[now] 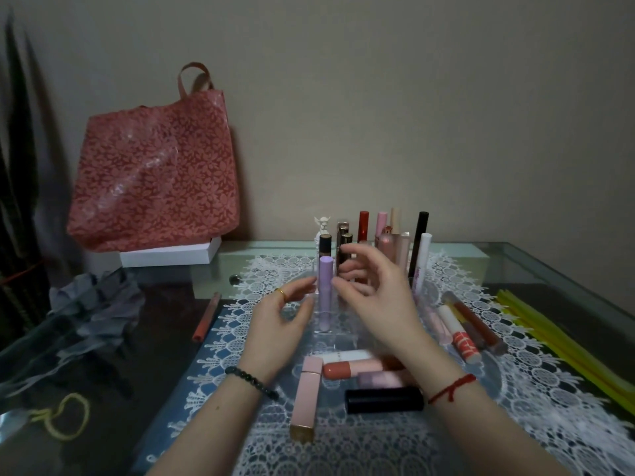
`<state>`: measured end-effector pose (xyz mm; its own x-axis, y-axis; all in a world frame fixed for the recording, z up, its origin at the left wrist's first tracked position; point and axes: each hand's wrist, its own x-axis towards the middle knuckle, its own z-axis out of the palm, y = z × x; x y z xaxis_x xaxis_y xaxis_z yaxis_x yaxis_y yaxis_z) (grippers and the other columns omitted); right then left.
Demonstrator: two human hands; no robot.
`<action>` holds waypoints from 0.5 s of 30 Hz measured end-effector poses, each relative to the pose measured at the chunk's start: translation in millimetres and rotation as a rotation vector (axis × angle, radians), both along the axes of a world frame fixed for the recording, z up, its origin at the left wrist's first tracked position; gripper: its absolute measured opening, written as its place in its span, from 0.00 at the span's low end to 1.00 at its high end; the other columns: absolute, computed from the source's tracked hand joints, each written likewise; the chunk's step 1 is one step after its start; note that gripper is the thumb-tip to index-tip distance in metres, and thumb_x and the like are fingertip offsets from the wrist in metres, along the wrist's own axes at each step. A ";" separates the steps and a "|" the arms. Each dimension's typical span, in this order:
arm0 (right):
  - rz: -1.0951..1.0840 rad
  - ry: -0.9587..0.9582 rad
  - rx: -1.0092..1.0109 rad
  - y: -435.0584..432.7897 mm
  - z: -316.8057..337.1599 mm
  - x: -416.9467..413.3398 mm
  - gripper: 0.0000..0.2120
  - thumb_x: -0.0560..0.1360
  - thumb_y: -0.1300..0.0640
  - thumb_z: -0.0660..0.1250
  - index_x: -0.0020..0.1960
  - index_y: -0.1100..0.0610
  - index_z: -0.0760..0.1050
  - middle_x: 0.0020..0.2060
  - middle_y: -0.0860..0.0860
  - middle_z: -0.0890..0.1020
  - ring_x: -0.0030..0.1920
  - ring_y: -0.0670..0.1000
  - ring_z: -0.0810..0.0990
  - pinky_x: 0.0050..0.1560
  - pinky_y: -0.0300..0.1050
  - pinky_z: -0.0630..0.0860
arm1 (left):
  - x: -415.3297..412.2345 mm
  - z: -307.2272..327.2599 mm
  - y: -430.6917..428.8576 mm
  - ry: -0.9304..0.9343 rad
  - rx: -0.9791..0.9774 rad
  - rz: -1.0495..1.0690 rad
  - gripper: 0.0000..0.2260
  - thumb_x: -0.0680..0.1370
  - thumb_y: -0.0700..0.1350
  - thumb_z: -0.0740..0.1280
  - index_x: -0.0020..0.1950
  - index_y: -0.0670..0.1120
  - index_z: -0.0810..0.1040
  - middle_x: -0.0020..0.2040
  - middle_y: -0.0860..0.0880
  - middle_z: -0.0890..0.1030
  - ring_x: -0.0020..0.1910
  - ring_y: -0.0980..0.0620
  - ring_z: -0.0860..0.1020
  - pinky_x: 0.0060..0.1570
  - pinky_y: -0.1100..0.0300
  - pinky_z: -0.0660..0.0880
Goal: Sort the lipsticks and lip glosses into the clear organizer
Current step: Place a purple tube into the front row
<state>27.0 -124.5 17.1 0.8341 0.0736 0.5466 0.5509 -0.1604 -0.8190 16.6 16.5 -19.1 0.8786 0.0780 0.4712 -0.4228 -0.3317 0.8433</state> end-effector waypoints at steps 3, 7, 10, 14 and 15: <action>-0.032 -0.046 0.051 -11.7 14.7 -4.7 0.17 0.69 0.65 0.69 0.54 0.50 0.74 0.43 0.48 0.79 0.43 0.41 0.78 0.43 0.30 0.76 | 0.3 -0.9 0.5 0.000 0.031 0.018 0.16 0.74 0.41 0.65 0.52 0.62 0.74 0.54 0.64 0.77 0.52 0.68 0.73 0.47 0.73 0.70; -0.082 -0.107 0.070 -39.9 29.0 -7.2 0.14 0.70 0.65 0.68 0.51 0.50 0.75 0.42 0.48 0.80 0.41 0.38 0.78 0.39 0.25 0.73 | 1.4 -3.7 0.8 0.026 0.057 0.024 0.15 0.75 0.43 0.65 0.56 0.61 0.73 0.56 0.62 0.75 0.55 0.67 0.72 0.51 0.71 0.68; -0.192 -0.147 0.046 -73.7 28.3 -1.6 0.13 0.70 0.64 0.69 0.49 0.49 0.75 0.40 0.48 0.80 0.39 0.40 0.78 0.37 0.25 0.72 | 1.2 -4.2 0.2 0.048 0.075 0.004 0.16 0.75 0.43 0.65 0.57 0.61 0.72 0.57 0.63 0.75 0.56 0.66 0.72 0.49 0.71 0.68; -0.404 -0.086 -0.115 -124.9 11.3 13.5 0.11 0.70 0.63 0.69 0.51 0.53 0.75 0.40 0.50 0.80 0.40 0.45 0.77 0.37 0.25 0.72 | 1.6 -5.4 -0.6 0.096 0.081 -0.016 0.16 0.74 0.43 0.65 0.59 0.57 0.72 0.58 0.59 0.75 0.57 0.60 0.73 0.53 0.64 0.70; -0.444 -0.051 -0.151 -137.0 5.0 16.0 0.11 0.70 0.63 0.69 0.51 0.53 0.75 0.40 0.51 0.80 0.40 0.46 0.77 0.36 0.26 0.71 | 1.5 -5.5 -0.9 0.097 0.083 -0.020 0.15 0.74 0.42 0.65 0.57 0.59 0.72 0.57 0.59 0.75 0.57 0.60 0.73 0.51 0.65 0.70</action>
<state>43.0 -261.5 22.1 0.7750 -0.2025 0.5986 0.4410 -0.5053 -0.7418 18.1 15.5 -24.6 0.9215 0.0245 0.3877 -0.3475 -0.3942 0.8508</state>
